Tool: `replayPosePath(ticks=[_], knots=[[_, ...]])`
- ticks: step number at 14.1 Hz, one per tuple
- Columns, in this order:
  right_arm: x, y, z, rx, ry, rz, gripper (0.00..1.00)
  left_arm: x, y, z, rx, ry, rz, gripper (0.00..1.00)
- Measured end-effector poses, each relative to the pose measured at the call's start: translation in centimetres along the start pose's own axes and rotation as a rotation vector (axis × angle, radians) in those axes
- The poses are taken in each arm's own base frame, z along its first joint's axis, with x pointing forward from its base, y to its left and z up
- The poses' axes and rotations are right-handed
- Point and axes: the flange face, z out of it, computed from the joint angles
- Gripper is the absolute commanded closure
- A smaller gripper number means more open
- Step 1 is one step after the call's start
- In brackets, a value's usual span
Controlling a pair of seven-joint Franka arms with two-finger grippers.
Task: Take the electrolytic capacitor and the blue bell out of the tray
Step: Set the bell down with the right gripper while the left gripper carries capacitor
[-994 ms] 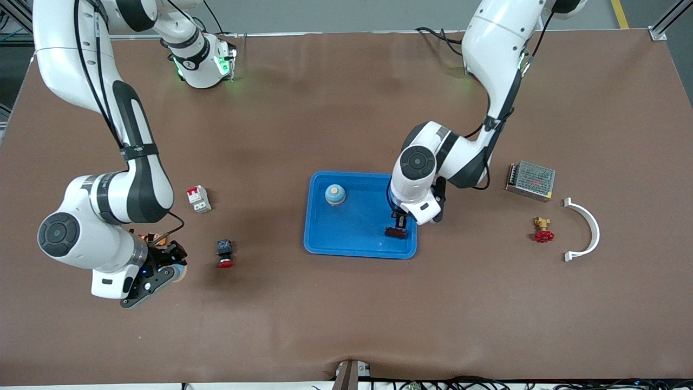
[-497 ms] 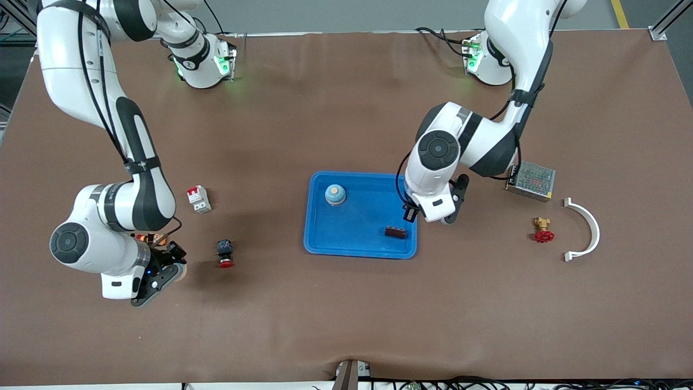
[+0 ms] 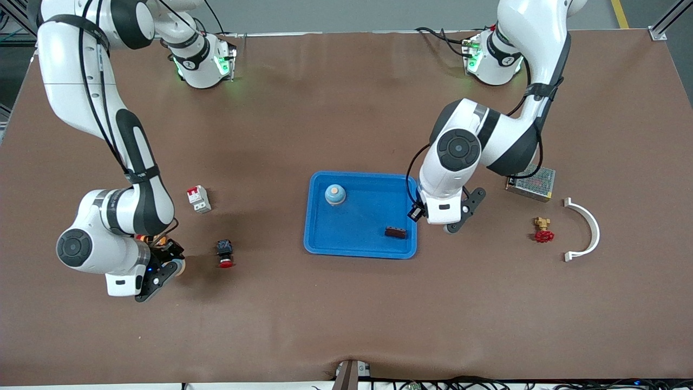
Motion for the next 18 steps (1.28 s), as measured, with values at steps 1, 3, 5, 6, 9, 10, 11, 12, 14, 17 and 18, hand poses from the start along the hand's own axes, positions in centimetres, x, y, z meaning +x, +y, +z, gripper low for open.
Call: replayPosePath(ticks=[1,3,5,6,9,10,11,12,14,17,18], knots=[[-0.1,0.1,0.8,0.005,-0.004,0.003,0.61,0.4,-0.1,-0.3,-0.003,0.001,0.041,1.00],[-0.3,0.2,2.2,0.006,-0.001,0.010,0.61,1.6,-0.6,-0.7,0.001,-0.001,0.164,1.00],[-0.4,0.3,3.0,0.007,-0.002,0.012,0.61,3.4,-1.7,-1.1,0.022,-0.013,0.275,1.00],[-0.4,0.3,3.2,0.007,-0.002,0.012,0.61,4.5,-2.4,-1.0,0.031,-0.019,0.317,1.00],[-0.3,0.3,3.2,0.006,0.000,0.011,0.44,7.0,-4.4,-0.1,0.054,-0.032,0.404,1.00],[-0.3,0.3,3.2,0.006,0.000,0.012,0.17,7.7,-4.9,0.3,0.057,-0.032,0.430,1.00],[-0.3,0.3,3.2,0.006,0.001,0.012,0.00,8.3,-5.4,0.8,0.050,-0.028,0.457,1.00],[-0.3,0.3,3.2,0.006,0.002,0.013,0.00,9.0,-6.2,1.2,0.034,-0.017,0.484,1.00],[-0.2,0.3,3.1,0.004,0.005,0.013,0.00,10.0,-8.4,2.4,0.004,0.004,0.530,1.00],[0.1,0.6,2.4,-0.007,0.018,0.016,0.00,10.4,-12.3,3.4,-0.001,0.006,0.612,1.00],[0.4,0.7,1.8,-0.012,0.028,0.024,0.00,10.3,-13.4,3.6,-0.008,0.014,0.634,1.00]])
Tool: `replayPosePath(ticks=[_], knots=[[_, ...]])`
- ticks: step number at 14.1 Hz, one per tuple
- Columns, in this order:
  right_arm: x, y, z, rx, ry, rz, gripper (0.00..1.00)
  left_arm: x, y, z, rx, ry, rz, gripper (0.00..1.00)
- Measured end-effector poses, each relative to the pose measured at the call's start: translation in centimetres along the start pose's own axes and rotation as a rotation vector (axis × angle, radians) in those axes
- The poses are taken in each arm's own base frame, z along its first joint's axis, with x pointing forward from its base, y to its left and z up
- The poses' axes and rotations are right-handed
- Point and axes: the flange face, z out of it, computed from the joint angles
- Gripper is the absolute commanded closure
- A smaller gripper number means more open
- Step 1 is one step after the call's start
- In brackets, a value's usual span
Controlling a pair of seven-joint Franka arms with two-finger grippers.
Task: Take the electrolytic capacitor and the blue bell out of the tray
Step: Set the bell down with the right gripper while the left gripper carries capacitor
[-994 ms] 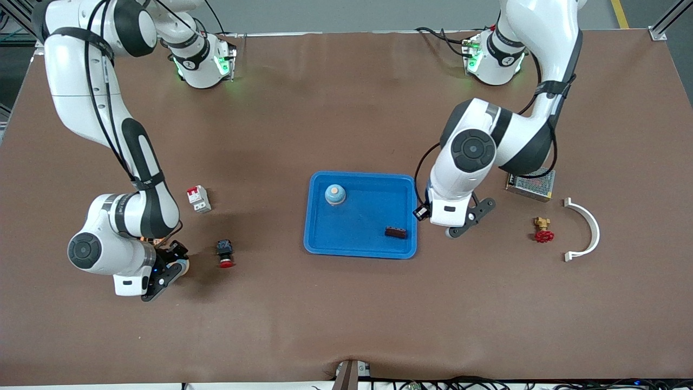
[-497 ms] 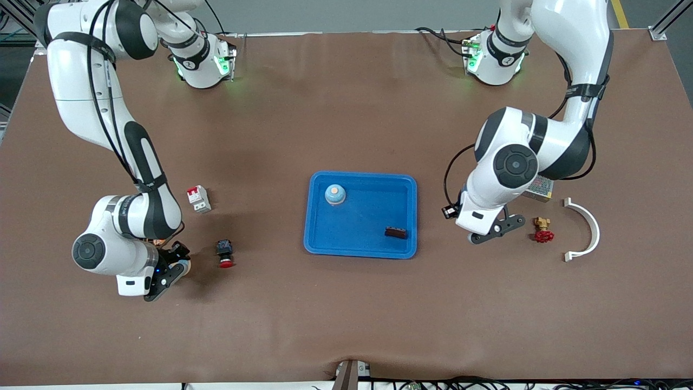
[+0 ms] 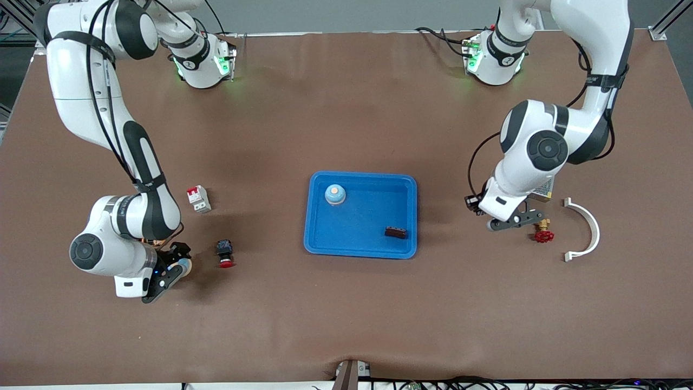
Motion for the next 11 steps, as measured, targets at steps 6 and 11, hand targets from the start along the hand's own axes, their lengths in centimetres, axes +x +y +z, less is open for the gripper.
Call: replayPosePath(ticks=[6,11], knots=[[2.5,-2.1,-4.8,0.073,0.034,0.252,0.00,-4.5,-5.3,3.0,-0.029,0.094,0.114,1.00],[6.0,-6.9,-8.8,0.090,0.023,0.464,0.00,-5.4,-7.7,4.8,-0.030,0.140,0.218,1.00]])
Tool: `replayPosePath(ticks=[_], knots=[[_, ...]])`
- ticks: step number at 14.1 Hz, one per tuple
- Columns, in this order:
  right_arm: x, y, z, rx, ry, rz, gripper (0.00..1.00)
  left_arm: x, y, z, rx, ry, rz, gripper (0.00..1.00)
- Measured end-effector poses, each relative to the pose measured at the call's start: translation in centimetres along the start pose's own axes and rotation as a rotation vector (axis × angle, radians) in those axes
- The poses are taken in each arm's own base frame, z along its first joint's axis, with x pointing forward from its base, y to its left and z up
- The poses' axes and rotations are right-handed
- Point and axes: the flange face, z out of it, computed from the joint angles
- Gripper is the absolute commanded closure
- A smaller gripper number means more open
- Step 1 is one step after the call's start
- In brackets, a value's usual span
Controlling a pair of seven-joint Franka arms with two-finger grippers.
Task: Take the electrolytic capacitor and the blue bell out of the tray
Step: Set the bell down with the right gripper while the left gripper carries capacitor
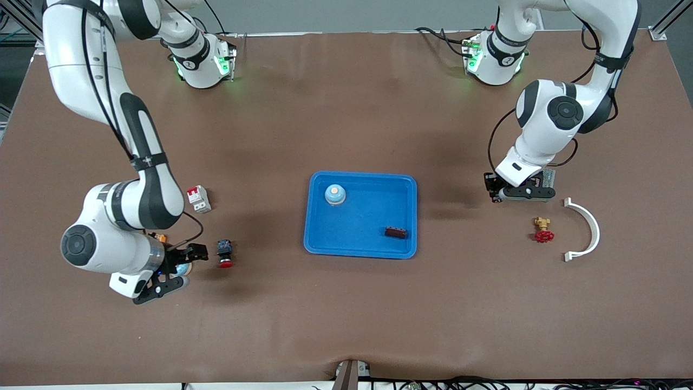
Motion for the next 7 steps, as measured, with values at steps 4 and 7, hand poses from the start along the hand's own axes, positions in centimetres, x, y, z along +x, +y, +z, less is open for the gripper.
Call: replayPosePath(ticks=[4,7], knots=[[0.8,-9.1,-1.8,0.002,0.000,0.157,0.00,-0.3,0.2,1.3,-0.002,0.016,0.011,1.00],[0.9,-16.2,-1.4,0.001,-0.008,0.249,0.00,-0.6,0.5,3.3,0.000,0.027,0.028,1.00]])
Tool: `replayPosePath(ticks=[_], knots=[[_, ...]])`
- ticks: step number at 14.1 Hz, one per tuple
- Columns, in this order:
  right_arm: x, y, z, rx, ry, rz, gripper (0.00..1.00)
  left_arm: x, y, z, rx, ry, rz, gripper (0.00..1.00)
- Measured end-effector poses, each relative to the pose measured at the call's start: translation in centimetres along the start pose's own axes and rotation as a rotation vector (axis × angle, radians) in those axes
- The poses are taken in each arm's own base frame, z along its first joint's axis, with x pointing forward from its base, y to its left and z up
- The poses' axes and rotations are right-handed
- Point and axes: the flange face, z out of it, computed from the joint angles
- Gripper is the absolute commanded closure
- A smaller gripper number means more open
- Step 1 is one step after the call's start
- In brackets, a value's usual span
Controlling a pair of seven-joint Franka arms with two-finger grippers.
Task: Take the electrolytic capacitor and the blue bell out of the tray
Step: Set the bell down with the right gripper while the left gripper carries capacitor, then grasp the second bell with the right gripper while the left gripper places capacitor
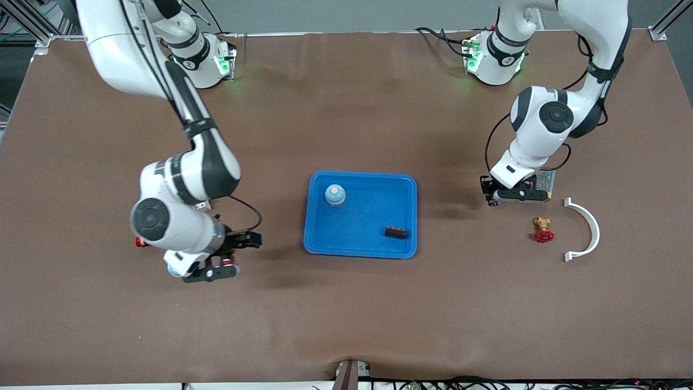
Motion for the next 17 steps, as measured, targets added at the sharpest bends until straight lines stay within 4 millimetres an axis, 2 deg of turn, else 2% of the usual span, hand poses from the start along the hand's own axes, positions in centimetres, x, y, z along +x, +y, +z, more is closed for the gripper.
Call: replayPosePath(ticks=[3,5,11,17], knots=[[-2.5,-7.1,1.0,-0.006,-0.008,0.085,0.00,-0.3,0.1,2.0,-0.004,0.015,0.003,1.00],[-3.8,-10.3,1.3,-0.006,-0.004,0.119,0.00,-0.5,0.2,3.1,-0.007,0.025,0.006,1.00],[-5.5,-13.9,2.3,0.000,0.012,0.173,0.00,-0.7,0.5,4.1,-0.009,0.026,0.011,1.00],[-7.5,-16.1,5.3,-0.008,0.010,0.176,0.00,-0.6,0.5,4.3,-0.009,0.026,0.011,1.00]])
